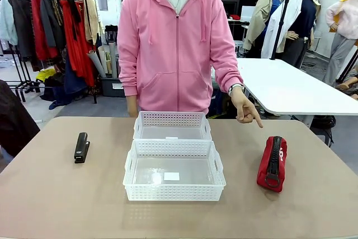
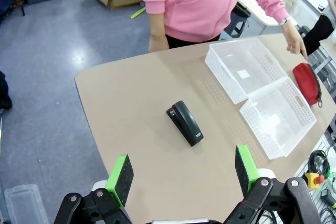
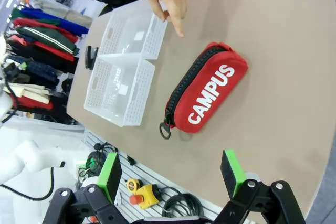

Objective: Distribute items into two baskets.
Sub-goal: Pick up the Pencil pouch that the person points to.

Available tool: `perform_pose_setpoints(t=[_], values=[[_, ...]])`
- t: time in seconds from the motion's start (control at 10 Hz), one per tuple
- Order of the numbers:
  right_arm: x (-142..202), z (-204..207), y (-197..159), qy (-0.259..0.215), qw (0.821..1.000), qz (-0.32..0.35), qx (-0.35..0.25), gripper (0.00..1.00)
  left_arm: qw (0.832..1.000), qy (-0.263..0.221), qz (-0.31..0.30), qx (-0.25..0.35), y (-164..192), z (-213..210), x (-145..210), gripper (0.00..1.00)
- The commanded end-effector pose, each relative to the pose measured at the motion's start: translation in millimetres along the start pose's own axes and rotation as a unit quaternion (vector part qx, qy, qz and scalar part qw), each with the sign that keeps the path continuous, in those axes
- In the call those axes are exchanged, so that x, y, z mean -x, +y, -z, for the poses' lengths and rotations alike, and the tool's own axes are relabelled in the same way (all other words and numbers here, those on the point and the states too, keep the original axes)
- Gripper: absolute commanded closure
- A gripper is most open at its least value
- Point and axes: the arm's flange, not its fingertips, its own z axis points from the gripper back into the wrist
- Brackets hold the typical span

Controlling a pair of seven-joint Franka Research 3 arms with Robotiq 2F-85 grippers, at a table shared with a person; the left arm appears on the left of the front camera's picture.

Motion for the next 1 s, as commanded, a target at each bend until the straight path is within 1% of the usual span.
perform_pose_setpoints(t=[0.0,0.1,0.3,0.6,0.7,0.9], values=[[-37,15,-7,0.025,0.999,0.038,-0.006,0.00,1.000,-0.010,0.009,0.007,2,0,-1,0.00],[-50,27,-12,0.039,0.998,0.049,-0.006,0.00,1.000,-0.010,0.009,0.007,2,0,-1,0.00],[-70,53,-22,0.051,0.996,0.076,0.008,0.00,1.000,-0.010,0.009,0.007,2,0,-1,0.00],[-98,103,-35,0.072,0.987,0.144,0.021,0.00,1.000,-0.010,0.009,0.007,2,0,-1,0.00],[-106,117,-33,0.072,0.982,0.172,0.031,0.00,1.000,-0.010,0.009,0.007,2,0,-1,0.00],[-121,141,-26,0.076,0.961,0.250,0.089,0.00,1.000,-0.010,0.009,0.007,2,0,-1,0.00]])
